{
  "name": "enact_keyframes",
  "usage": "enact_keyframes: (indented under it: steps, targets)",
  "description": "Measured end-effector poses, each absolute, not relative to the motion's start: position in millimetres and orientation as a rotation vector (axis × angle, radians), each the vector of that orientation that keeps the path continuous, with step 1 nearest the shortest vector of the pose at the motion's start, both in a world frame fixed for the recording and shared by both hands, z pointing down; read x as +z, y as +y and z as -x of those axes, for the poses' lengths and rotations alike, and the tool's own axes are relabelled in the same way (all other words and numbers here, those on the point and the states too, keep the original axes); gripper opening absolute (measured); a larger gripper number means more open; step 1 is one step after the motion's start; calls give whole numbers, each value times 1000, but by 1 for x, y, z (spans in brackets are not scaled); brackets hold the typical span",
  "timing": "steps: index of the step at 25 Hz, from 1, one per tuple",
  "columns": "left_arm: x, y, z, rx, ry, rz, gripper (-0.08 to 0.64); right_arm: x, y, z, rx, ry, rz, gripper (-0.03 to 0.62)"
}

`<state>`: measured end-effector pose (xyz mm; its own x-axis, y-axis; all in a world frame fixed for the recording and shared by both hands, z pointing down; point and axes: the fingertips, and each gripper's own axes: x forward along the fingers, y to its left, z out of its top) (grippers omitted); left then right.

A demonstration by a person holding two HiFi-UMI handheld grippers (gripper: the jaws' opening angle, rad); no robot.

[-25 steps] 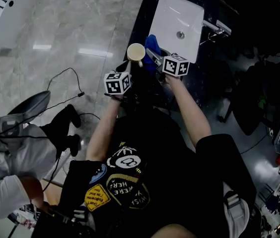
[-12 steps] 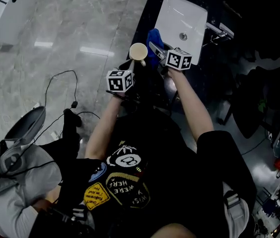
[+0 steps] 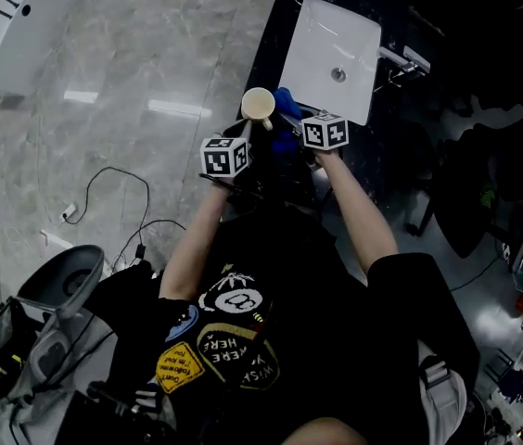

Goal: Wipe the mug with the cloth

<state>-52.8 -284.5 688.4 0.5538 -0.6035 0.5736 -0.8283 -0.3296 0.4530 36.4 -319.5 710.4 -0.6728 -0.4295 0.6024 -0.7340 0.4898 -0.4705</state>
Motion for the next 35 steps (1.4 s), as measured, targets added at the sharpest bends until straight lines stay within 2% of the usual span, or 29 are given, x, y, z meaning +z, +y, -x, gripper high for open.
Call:
enact_keyframes:
  steps: [6, 12, 14, 16, 27, 35]
  targets:
    - [687, -278, 59, 407, -1131, -2078, 5, 738, -299, -65, 917, -2108, -1045, 98]
    - [681, -272, 71, 385, -1110, -2099, 5, 713, -300, -73, 929, -2245, -1221, 160]
    - [680, -270, 74, 377, -1098, -2107, 5, 708, -297, -74, 918, -2268, -1232, 113]
    - [678, -268, 75, 368, -1085, -2115, 5, 701, -294, -75, 903, -2291, -1252, 93]
    - [618, -226, 95, 275, -1201, -2261, 5, 591, -220, -81, 760, -2563, -1433, 89]
    - [549, -121, 30, 205, -1304, -2374, 5, 526, -116, -101, 669, -2749, -1363, 89]
